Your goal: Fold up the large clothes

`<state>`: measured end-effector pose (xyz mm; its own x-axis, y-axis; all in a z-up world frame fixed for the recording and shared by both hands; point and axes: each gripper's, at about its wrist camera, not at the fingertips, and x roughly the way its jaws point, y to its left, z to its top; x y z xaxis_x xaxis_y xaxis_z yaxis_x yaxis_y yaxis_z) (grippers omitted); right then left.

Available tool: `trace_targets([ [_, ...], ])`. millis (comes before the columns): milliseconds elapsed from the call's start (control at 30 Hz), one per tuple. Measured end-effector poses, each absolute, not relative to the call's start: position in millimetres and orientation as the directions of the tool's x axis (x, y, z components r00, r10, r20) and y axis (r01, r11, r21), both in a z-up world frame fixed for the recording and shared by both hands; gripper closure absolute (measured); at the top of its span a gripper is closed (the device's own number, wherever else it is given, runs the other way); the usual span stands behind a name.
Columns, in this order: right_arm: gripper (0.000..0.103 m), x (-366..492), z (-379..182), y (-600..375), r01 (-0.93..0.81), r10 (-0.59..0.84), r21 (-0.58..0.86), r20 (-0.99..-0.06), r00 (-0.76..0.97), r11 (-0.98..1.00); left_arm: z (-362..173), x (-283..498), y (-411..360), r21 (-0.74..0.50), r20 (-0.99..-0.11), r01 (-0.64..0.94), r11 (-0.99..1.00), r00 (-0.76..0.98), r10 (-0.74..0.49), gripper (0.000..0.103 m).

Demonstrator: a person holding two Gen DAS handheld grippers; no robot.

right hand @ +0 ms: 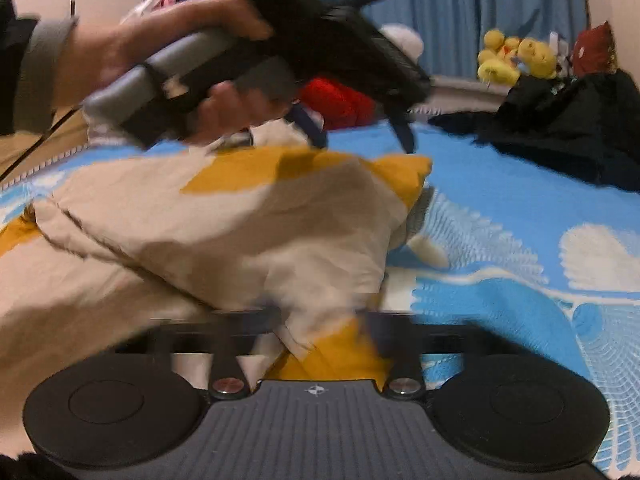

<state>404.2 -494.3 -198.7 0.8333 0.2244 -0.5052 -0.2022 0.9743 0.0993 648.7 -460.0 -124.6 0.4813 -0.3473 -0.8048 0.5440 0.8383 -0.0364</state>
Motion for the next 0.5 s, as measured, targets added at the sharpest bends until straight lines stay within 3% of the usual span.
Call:
trace_targets([
  [33,0.095,405,-200,-499,-0.206,0.242,0.128,-0.513,0.823,0.970,-132,651,-468,-0.015,-0.810,0.553,0.833,0.482,-0.334,0.016],
  [67,0.097,403,-200,-506,-0.216,0.267,0.158,-0.513,0.816,0.964,-137,654,-474,0.002,-0.816,0.565,0.825,0.478,-0.326,0.063],
  [100,0.098,402,-201,-515,-0.231,0.298,0.192,-0.515,0.804,0.954,-145,659,-480,0.015,-0.832,0.576,0.817,0.460,-0.309,0.099],
  [267,0.099,400,-212,-557,-0.208,0.398,0.400,-0.485,0.779,0.893,-159,682,-476,0.067,-0.797,0.467,0.882,0.557,-0.234,0.103],
  [333,0.099,401,-213,-555,-0.209,0.396,0.391,-0.491,0.776,0.896,-156,688,-461,0.028,-0.772,0.413,0.910,0.587,-0.243,0.099],
  [367,0.099,402,-212,-554,-0.204,0.392,0.392,-0.491,0.778,0.897,-152,690,-450,-0.007,-0.762,0.398,0.918,0.592,-0.262,0.084],
  [400,0.095,402,-212,-556,-0.193,0.388,0.401,-0.489,0.782,0.895,-147,691,-437,-0.053,-0.754,0.399,0.915,0.585,-0.299,0.051],
  [433,0.089,402,-212,-558,-0.184,0.389,0.419,-0.480,0.787,0.889,-141,690,-421,-0.086,-0.745,0.411,0.908,0.578,-0.332,0.031],
  [467,0.067,400,-210,-560,-0.160,0.375,0.433,-0.471,0.799,0.887,-134,687,-408,-0.078,-0.737,0.395,0.916,0.596,-0.319,0.008],
  [500,0.035,397,-206,-562,-0.112,0.325,0.423,-0.473,0.819,0.899,-124,678,-389,-0.068,-0.703,0.360,0.931,0.644,-0.301,0.003],
])
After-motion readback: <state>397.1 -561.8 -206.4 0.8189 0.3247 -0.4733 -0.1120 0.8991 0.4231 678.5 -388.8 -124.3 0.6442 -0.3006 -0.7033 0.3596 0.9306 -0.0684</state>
